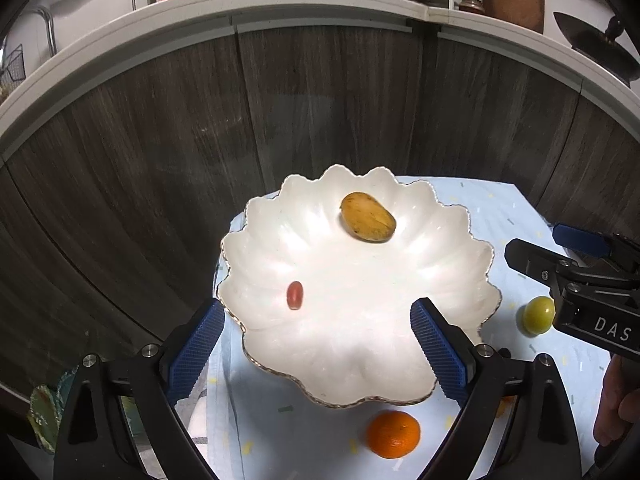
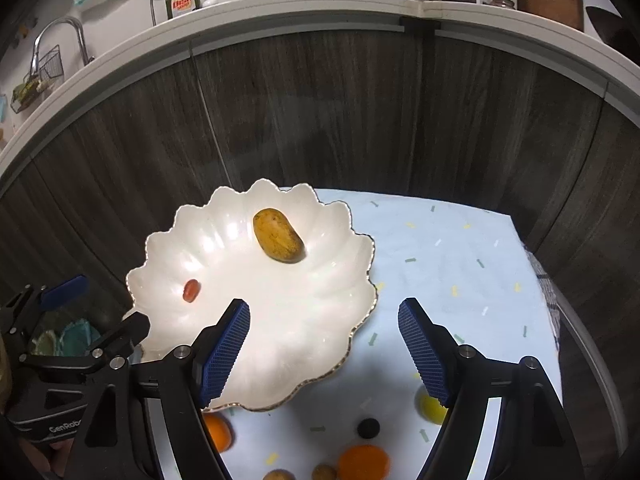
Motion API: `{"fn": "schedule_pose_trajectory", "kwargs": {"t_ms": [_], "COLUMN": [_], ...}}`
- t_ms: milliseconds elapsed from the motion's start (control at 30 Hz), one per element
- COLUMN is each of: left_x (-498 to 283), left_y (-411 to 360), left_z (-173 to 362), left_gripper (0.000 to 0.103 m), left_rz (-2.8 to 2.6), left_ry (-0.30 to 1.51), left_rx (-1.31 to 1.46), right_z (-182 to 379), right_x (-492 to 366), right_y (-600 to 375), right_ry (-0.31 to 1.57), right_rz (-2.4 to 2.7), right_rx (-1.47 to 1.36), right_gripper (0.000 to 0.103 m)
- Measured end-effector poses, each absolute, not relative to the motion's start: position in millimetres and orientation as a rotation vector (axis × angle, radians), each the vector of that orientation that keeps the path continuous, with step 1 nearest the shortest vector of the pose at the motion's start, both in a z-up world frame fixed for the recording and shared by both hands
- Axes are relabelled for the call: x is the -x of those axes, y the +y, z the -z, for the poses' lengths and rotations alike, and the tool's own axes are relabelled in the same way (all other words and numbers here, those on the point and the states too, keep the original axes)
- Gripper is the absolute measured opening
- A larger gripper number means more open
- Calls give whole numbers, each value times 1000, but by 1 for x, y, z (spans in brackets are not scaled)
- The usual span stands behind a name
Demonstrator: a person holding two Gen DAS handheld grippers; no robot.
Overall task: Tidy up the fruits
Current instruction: 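Withdraw both open tools from the bowl back over the cloth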
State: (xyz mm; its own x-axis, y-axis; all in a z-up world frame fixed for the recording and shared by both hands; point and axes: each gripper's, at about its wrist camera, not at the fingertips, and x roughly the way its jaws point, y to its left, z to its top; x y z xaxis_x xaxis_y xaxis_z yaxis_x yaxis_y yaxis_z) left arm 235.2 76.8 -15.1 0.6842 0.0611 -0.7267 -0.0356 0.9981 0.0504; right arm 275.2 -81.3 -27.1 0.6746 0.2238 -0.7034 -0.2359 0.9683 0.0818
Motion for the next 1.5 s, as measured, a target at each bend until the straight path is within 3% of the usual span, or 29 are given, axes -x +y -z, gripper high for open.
{"fn": "schedule_pose_trajectory", "kwargs": {"t_ms": [900,1500], "left_x": [-196,-169], "left_y": [30,-1], "left_z": [-18,-11], "left_gripper": [96,96], "left_rz": [6,40], "left_ry": [743,750], "left_rx": [-84,-86], "right_z": [1,10], "right_x": [-230,-202], "right_y": [-129,-159], "right_ry": [712,723], "right_rz": [-202,-168], "right_rx": [-11,-12], "right_gripper": [77,77]}}
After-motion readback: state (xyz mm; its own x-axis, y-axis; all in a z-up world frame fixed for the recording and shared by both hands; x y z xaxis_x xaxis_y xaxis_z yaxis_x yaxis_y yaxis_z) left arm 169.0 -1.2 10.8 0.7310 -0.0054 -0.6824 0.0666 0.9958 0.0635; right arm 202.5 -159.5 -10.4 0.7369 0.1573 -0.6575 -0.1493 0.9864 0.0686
